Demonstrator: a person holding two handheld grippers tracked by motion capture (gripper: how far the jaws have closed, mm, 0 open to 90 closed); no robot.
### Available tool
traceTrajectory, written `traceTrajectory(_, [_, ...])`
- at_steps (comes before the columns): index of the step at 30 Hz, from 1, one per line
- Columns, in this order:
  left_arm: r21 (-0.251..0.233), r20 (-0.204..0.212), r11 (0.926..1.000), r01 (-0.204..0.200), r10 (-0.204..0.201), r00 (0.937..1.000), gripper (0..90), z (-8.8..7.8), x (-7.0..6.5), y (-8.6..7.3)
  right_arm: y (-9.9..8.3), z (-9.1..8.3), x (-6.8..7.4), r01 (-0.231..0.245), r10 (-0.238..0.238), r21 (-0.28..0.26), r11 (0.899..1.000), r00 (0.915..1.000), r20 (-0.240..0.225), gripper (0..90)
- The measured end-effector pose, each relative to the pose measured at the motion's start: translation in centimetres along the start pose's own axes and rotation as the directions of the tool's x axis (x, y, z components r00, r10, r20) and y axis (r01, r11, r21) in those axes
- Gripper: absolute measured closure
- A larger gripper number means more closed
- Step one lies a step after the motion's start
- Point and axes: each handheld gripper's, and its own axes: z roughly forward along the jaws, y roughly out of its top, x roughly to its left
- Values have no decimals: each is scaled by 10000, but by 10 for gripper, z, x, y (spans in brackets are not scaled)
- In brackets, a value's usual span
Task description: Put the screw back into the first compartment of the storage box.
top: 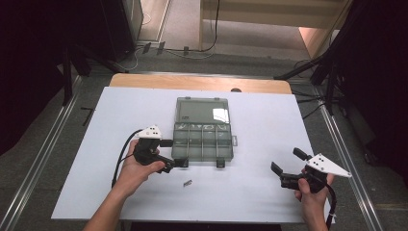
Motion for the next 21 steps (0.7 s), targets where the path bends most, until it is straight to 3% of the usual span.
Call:
traceTrajectory(1, [35, -95, 10000, -25, 26, 10000, 88, 0, -1, 0, 0, 0, 0, -17, 17, 10, 10000, 10000, -2, 0])
traceTrajectory(2, [164, -204, 9999, -51, 54, 9998, 173, 0, -2, 0, 0, 0, 0, -7, 6, 19, 10000, 10000, 15, 0])
traceTrajectory(4, [443, -118, 9989, -178, 183, 9998, 221, 2, -4, 0, 0, 0, -1, -20, 20, 43, 10000, 10000, 18, 0])
traceTrajectory(5, [557, -84, 9980, -316, 321, 9994, 331, 3, -6, 0, -1, 0, -1, -38, 38, 41, 10000, 10000, 20, 0])
traceTrajectory(7, [869, -101, 9953, -417, 428, 9990, 357, 4, -9, -1, -1, 0, -1, -38, 38, 43, 10000, 10000, 26, 0])
traceTrajectory(9, [1270, 83, 9904, -538, 532, 9986, 531, 9, -11, -3, -1, 2, -1, -50, 50, 76, 10000, 10000, 18, 0])
traceTrajectory(10, [1270, 83, 9904, -538, 532, 9986, 575, 9, -11, -3, -1, 2, -1, -50, 50, 76, 10000, 10000, 18, 0])
traceTrajectory(11, [1627, 239, 9839, -737, 707, 9972, 619, 13, -13, -5, -2, 3, -1, -28, 27, 105, 9999, 10000, 20, 0])
traceTrajectory(12, [1627, 239, 9839, -737, 707, 9972, 643, 13, -13, -5, -2, 3, -1, -28, 27, 105, 9999, 10000, 20, 0])
traceTrajectory(16, [2292, 481, 9687, -955, 867, 9951, 721, 25, -17, -9, -1, 3, 0, -14, 14, 128, 9999, 10000, 7, 0])
traceTrajectory(18, [2628, 374, 9599, -977, 911, 9951, 766, 30, -18, -11, -1, 3, -1, -19, 19, 117, 9999, 10000, -7, 0])
traceTrajectory(20, [3052, 490, 9474, -959, 849, 9952, 780, 35, -20, -14, -2, 3, -1, -46, 46, 146, 9999, 10000, 17, 0])
traceTrajectory(21, [3240, 335, 9412, -954, 893, 9954, 780, 38, -21, -16, -2, 3, -1, -22, 22, 150, 9999, 10000, 18, 0])
